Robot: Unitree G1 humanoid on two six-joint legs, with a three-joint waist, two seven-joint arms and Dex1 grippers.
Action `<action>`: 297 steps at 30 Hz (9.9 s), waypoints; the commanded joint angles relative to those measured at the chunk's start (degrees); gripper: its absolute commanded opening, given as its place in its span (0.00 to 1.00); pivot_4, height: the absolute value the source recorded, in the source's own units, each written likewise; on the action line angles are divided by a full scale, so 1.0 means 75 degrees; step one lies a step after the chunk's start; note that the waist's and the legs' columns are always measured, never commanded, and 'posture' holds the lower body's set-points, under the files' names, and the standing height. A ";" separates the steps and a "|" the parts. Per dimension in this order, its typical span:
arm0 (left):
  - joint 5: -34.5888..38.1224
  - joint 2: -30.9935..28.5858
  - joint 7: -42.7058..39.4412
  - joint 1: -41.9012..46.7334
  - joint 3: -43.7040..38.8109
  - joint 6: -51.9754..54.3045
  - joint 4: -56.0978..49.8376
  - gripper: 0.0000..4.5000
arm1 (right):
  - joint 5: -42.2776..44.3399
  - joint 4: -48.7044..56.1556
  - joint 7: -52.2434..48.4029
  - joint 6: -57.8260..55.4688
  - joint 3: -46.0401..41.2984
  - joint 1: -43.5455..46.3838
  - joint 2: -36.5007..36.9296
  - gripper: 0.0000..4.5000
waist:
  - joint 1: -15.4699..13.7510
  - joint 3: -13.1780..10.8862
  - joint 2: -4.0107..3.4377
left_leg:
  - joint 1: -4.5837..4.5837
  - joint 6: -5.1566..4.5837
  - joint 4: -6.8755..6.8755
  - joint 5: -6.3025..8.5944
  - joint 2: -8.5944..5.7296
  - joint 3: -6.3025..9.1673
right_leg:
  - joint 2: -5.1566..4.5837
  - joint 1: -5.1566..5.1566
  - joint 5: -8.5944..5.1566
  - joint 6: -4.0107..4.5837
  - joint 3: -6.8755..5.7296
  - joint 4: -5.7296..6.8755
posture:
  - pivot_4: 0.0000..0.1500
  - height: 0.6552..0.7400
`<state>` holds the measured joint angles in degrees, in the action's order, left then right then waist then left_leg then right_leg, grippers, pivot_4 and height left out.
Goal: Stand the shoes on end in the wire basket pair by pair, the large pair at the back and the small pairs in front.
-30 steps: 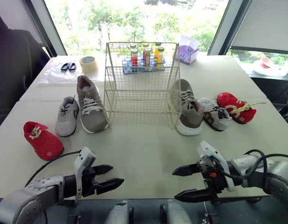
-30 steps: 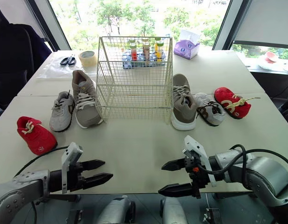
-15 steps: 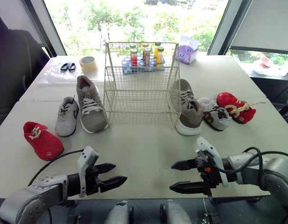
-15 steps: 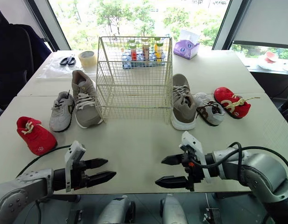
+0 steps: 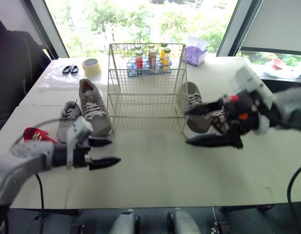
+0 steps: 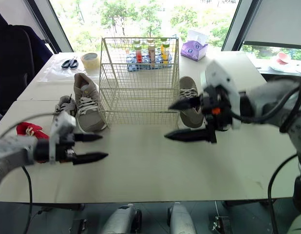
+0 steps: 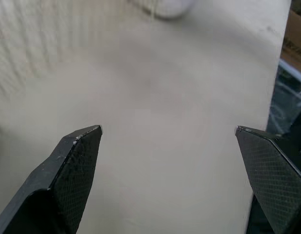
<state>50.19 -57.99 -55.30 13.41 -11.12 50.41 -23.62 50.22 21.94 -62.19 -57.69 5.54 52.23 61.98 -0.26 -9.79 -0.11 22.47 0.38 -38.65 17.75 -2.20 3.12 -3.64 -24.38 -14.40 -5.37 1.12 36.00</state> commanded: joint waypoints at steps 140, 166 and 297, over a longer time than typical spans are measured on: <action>0.1271 0.1462 0.1781 0.1712 0.0615 0.0717 -0.0959 1.00 | -0.4669 -0.1577 0.6238 0.2990 -0.2202 -0.4248 -0.6350 1.00 | 0.0169 0.0031 0.0025 | -0.0031 0.0080 -0.0040 -0.0053 0.0002 0.0000 | 0.0054 -0.0033 0.0006 -0.0018 0.0040 0.0165 | 1.00 1.00; 0.0912 0.1622 0.1407 0.2093 0.0491 0.0423 -0.0170 1.00 | -0.4896 -0.1006 0.7565 0.3742 -0.3384 -0.2408 -0.5320 0.07 | 0.0139 0.0004 -0.0002 | -0.0012 0.0077 -0.0044 -0.0051 -0.0007 0.0001 | 0.0047 -0.0046 0.0007 -0.0018 0.0037 0.0159 | 1.00 1.00; 0.2999 0.4718 0.2898 0.4838 -0.1497 0.0571 0.3727 0.15 | 0.1955 -0.1637 0.4671 0.2449 -0.2600 0.0821 -0.5922 0.53 | 0.0380 -0.0076 0.0033 | 0.0124 0.0146 -0.0080 -0.0093 -0.0019 -0.0022 | 0.0004 -0.0248 0.0011 -0.0025 0.0034 0.0283 | 1.00 1.00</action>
<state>73.11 -21.95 -33.63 49.70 -23.19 54.64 5.93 64.50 7.49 -26.72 -40.68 -15.30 55.92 18.70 2.59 -10.35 0.14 23.40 1.48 -39.25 17.06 -2.34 2.95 -3.61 -26.24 -14.31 -5.56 1.39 38.12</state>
